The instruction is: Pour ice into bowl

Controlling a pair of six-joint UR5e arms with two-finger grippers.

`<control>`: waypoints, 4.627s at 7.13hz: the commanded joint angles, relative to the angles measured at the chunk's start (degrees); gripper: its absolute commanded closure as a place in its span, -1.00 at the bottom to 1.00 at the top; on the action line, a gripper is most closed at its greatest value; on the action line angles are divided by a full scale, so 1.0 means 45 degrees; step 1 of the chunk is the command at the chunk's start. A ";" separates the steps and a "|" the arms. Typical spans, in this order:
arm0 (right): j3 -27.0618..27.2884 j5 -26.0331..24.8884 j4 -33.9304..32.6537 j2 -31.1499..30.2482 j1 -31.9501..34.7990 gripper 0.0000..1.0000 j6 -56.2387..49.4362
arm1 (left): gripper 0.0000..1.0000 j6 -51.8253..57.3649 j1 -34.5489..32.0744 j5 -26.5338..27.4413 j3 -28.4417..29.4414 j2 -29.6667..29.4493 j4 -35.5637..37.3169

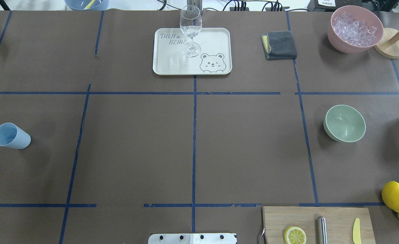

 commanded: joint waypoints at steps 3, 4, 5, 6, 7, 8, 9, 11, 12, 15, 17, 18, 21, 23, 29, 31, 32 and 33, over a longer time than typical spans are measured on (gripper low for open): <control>-0.0179 -0.1030 0.1055 0.0293 -0.0003 -1.00 0.0434 | -1.00 0.0169 0.0010 -0.0136 -0.0318 -0.0051 -0.0230; -0.0179 -0.1326 0.1016 0.0372 -0.0022 -1.00 0.0434 | -1.00 0.0169 0.0029 -0.0409 -0.0417 -0.0051 -0.0424; -0.0160 -0.1251 0.1035 0.0373 -0.0022 -1.00 0.0376 | -1.00 0.0111 0.0029 -0.0373 -0.0496 0.0007 -0.0793; -0.0159 -0.1115 0.1054 0.0373 -0.0022 -1.00 0.0394 | -1.00 0.0187 0.0087 -0.0392 -0.0593 0.0046 -0.0894; -0.0159 -0.1075 0.1170 0.0373 -0.0042 -1.00 0.0414 | -1.00 0.0188 0.0127 -0.0392 -0.0671 0.0008 -0.1088; -0.0159 -0.1075 0.1326 0.0373 -0.0061 -1.00 0.0434 | -1.00 0.0169 0.0262 -0.0411 -0.0692 0.0046 -0.1747; -0.0179 -0.0978 0.1328 0.0373 -0.0120 -1.00 0.0434 | -1.00 0.0111 0.0322 -0.0431 -0.0711 0.0105 -0.2759; -0.0218 -0.0706 0.1716 0.0257 -0.0159 -1.00 0.0395 | -1.00 0.0090 0.0322 -0.0918 -0.0750 0.0378 -0.3199; -0.0218 -0.0665 0.1815 0.0217 -0.0178 -1.00 0.0414 | -1.00 0.0129 0.0322 -0.0939 -0.0750 0.0398 -0.3219; -0.0353 0.0112 0.2570 0.0294 -0.2156 -1.00 0.0551 | -1.00 0.0149 0.0361 -0.0939 -0.0711 0.0495 -0.3200; -0.0802 -0.0892 0.3611 0.1050 -0.3725 -1.00 0.3016 | -1.00 0.0130 0.0342 -0.0939 -0.0711 0.0554 -0.3219; -0.0823 -0.2020 0.3748 0.1540 -0.4700 -1.00 0.4365 | -1.00 0.0130 0.0342 -0.0939 -0.0711 0.0574 -0.3219; -0.2260 -0.3006 0.5677 0.2108 -0.5471 -1.00 0.6230 | -1.00 0.0091 0.0361 -0.1368 -0.0731 0.0671 -0.3219; -0.3165 -0.3028 0.5800 0.2794 -0.6017 -1.00 0.6918 | -1.00 0.0091 0.0342 -0.1388 -0.0731 0.0672 -0.3219; -0.2839 -0.3086 0.5956 0.2426 -0.6038 1.00 0.6586 | -1.00 0.0071 0.0342 -0.1388 -0.0770 0.0672 -0.3219; -0.2060 -0.2892 0.5899 0.2385 -0.6038 1.00 0.6779 | -1.00 0.0052 0.0342 -0.1699 -0.0770 0.0672 -0.3200; -0.1280 -0.2852 0.5666 0.2462 -0.6077 1.00 0.7303 | -1.00 0.0051 0.0342 -0.1700 -0.0789 0.0672 -0.3199; -0.0596 -0.2678 0.5567 0.2714 -0.6483 1.00 0.8430 | -1.00 0.0071 0.0342 -0.1700 -0.0789 0.0672 -0.3199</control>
